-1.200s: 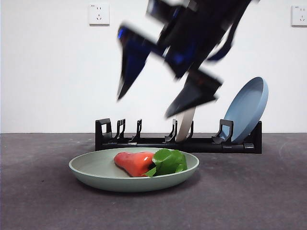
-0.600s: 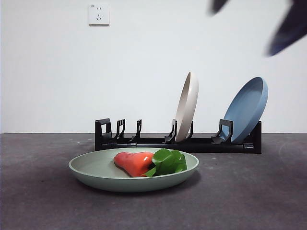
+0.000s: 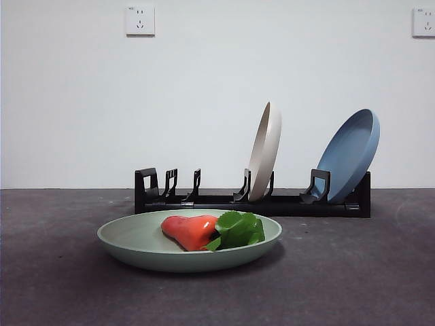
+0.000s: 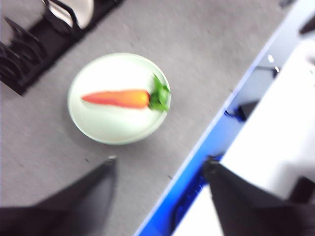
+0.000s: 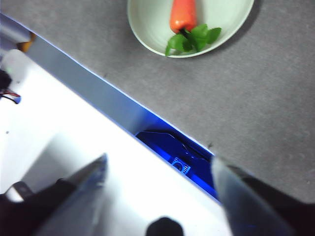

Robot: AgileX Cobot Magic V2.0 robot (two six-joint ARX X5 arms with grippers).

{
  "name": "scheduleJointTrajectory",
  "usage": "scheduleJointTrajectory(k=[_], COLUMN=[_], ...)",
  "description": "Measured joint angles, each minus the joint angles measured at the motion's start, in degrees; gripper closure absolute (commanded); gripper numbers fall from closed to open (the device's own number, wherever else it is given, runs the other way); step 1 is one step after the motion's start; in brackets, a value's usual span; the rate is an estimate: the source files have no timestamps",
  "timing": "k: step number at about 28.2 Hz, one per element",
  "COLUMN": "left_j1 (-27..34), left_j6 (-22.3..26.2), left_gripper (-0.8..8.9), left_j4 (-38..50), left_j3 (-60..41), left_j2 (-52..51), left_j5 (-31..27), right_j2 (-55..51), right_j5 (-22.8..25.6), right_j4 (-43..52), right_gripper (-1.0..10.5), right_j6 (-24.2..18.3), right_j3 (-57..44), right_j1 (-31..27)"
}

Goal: Take the green plate from the plate rack,put the plate on the table,take the carrot from the table,put the carrot in the plate

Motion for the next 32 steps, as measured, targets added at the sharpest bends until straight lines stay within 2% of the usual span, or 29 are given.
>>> scheduleJointTrajectory(k=[8, 28, 32], left_j1=[0.0, 0.0, 0.5], left_j6=[0.0, -0.2, -0.2], left_gripper=[8.17, 8.17, 8.17], left_j4=[-0.8, -0.7, 2.2], left_j3=[0.0, 0.0, 0.0], left_j2=[0.0, 0.0, -0.4], left_j5=[2.7, 2.6, 1.4], right_j2=[-0.5, -1.2, -1.2], right_j5=[-0.6, -0.6, -0.6], right_j4=[0.0, 0.0, 0.0], right_gripper=[9.5, 9.5, 9.5], right_j6=[0.0, 0.0, 0.0], right_j3=[0.0, 0.0, 0.0], right_j1=[0.0, 0.0, 0.0])
